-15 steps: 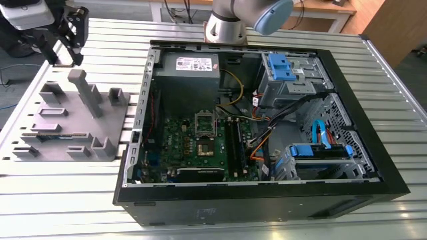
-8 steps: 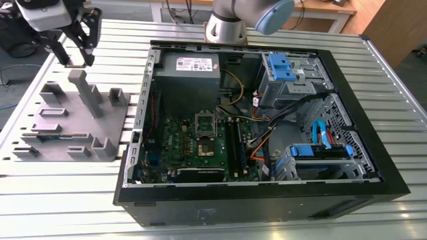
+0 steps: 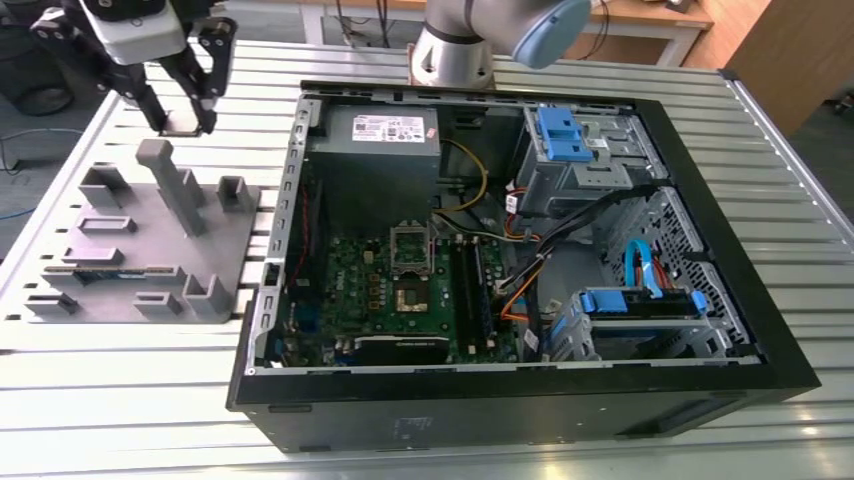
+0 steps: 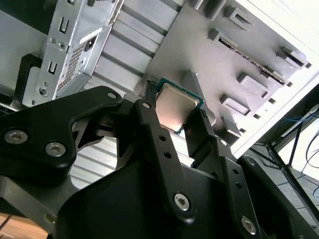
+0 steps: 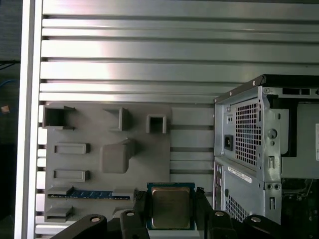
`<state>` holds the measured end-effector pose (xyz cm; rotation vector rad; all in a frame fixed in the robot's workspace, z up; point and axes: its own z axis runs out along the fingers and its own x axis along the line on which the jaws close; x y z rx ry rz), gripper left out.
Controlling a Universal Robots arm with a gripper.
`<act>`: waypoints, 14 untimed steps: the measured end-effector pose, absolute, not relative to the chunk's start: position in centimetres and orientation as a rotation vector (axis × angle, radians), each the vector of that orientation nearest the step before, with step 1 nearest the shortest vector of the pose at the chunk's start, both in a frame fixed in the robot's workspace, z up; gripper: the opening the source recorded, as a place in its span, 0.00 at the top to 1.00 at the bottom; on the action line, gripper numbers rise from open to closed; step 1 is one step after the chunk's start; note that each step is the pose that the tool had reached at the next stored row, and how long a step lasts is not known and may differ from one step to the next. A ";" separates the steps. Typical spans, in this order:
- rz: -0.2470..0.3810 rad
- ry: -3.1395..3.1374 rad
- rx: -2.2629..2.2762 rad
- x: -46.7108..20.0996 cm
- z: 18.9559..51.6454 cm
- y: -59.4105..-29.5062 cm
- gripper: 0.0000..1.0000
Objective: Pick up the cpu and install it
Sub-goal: 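Pick up the cpu and move it towards the insertion slot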
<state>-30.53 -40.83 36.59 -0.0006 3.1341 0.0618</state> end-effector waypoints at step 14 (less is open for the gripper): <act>0.062 3.136 0.000 -26.0 36.6 -40.8 0.53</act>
